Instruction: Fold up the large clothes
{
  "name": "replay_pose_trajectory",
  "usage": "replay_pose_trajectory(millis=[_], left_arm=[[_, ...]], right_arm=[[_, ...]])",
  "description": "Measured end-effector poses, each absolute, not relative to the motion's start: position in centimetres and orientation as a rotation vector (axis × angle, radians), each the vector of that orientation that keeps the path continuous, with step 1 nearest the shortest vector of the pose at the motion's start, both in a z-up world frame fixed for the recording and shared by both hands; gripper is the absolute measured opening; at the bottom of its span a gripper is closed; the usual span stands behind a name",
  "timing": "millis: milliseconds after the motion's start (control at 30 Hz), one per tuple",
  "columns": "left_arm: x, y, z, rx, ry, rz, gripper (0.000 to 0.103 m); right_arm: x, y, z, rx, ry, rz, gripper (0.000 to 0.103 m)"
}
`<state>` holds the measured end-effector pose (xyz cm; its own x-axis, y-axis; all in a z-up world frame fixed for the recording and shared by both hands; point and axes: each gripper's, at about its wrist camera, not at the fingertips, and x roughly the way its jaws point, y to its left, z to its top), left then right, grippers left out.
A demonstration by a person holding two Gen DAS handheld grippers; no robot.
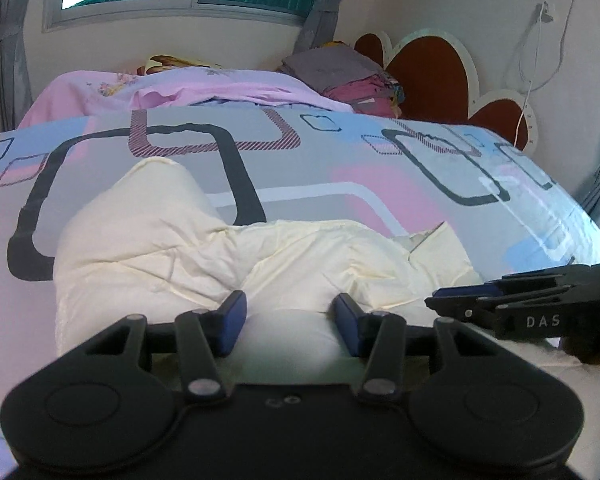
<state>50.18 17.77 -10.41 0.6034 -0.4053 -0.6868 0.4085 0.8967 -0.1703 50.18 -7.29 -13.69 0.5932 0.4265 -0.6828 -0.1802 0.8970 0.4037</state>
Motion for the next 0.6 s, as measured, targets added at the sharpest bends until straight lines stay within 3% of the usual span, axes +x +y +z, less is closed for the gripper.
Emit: replay_pose_trajectory(millis=[133,333,600], left_arm=[[49.2,17.7,-9.0,0.033,0.778,-0.449,0.047],[41.4,19.6,-5.6,-0.004,0.697,-0.465,0.048],[33.3,19.4,-6.1,0.004,0.714,-0.416,0.048]], right_arm=[[49.3,-7.8,-11.1,0.293,0.866,0.333,0.029],[42.6,-8.4,-5.5,0.234,0.749,0.434,0.029],[35.8,-7.7,-6.5,0.184,0.746,0.515,0.029]])
